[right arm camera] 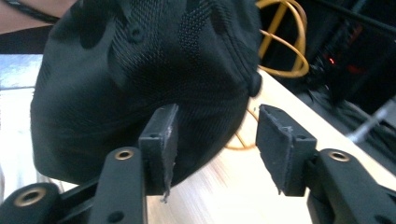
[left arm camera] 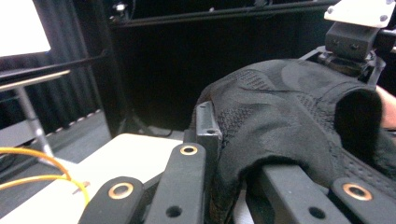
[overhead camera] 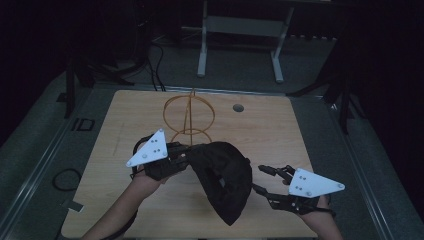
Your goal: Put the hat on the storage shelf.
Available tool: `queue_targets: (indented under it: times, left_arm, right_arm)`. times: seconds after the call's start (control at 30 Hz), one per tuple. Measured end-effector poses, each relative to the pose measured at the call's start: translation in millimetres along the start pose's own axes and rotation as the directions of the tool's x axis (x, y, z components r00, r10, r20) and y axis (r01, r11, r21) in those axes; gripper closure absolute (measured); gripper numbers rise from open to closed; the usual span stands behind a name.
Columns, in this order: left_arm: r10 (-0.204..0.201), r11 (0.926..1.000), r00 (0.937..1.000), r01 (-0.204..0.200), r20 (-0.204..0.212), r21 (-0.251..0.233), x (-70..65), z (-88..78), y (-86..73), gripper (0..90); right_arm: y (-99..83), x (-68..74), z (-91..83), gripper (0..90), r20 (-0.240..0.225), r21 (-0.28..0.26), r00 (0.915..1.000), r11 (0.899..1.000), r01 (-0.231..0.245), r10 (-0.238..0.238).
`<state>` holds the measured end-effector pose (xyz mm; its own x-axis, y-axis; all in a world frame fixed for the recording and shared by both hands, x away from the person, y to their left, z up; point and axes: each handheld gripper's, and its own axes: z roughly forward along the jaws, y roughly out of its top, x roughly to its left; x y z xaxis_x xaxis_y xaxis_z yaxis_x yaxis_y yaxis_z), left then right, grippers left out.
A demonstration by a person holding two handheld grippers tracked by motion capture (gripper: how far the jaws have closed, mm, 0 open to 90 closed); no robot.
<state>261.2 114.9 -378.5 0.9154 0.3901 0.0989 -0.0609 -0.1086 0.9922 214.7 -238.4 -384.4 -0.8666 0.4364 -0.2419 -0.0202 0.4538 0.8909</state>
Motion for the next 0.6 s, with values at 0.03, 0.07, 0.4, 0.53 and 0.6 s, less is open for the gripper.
queue_targets:
  times: [0.03, 0.07, 0.4, 0.53, 0.6]
  left_arm:
    - [-0.01, 0.9999, 0.9998, 0.01, 0.019, -0.003, 1.6, -0.3, -0.5, 87.7]
    - [-0.01, 0.9999, 0.9996, 0.01, 0.025, 0.0, 3.2, -0.9, -1.1, 87.8]
    - [0.007, 0.9996, 0.9983, -0.008, 0.058, 0.026, 1.3, 2.2, -1.9, 87.9]
    - [0.004, 0.9992, 0.998, -0.006, 0.063, 0.039, 0.2, 6.2, -0.9, 87.8]
    - [0.004, 0.9988, 0.9979, -0.007, 0.064, 0.049, 0.0, 8.8, -0.3, 87.8]
  right_arm:
    - [0.0, 0.0, 0.0, 47.3, 0.0, 0.0, 1.0, 1.0, 0.0, 0.0]
    - [2.7, 3.2, 1.5, 47.0, -0.013, -0.01, 0.9992, 0.999, 0.038, -0.039]
    - [10.5, 2.6, 9.1, 47.0, -0.05, -0.035, 0.9925, 0.993, 0.11, -0.112]
    - [12.5, 1.4, 14.3, 46.4, -0.076, -0.024, 0.9921, 0.995, 0.097, -0.099]
    - [13.6, 0.9, 17.4, 45.3, -0.082, -0.025, 0.9921, 0.995, 0.092, -0.094]
